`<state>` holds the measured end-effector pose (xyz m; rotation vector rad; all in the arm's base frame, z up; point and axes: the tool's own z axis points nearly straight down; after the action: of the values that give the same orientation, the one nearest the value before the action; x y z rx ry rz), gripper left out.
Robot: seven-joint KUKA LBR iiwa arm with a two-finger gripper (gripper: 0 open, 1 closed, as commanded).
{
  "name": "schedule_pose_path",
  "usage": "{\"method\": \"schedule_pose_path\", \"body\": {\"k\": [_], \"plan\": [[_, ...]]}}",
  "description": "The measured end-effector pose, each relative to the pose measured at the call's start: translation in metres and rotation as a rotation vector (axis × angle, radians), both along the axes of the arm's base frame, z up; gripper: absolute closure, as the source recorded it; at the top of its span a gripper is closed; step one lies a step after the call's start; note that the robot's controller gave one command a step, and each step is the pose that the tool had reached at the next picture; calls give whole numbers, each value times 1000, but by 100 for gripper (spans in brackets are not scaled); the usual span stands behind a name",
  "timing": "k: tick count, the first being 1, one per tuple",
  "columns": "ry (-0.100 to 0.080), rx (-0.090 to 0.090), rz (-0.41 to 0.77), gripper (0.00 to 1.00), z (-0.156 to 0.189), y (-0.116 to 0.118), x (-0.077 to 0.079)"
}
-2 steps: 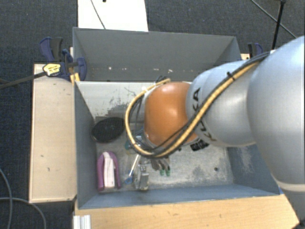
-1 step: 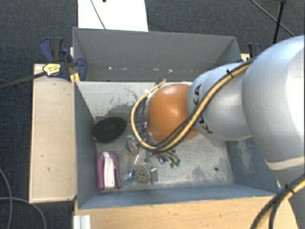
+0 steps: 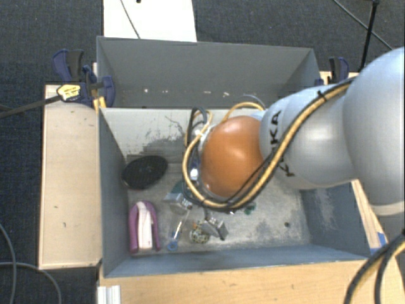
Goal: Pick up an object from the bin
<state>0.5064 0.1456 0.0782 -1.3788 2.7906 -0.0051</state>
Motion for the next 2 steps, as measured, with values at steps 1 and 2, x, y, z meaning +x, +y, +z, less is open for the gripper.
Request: {"method": "schedule_pose_path", "body": {"k": [1,2], "plan": [[16,-11,-5,100,0,-3,-3],[20,-6,-1,100,51,12,-8]]}}
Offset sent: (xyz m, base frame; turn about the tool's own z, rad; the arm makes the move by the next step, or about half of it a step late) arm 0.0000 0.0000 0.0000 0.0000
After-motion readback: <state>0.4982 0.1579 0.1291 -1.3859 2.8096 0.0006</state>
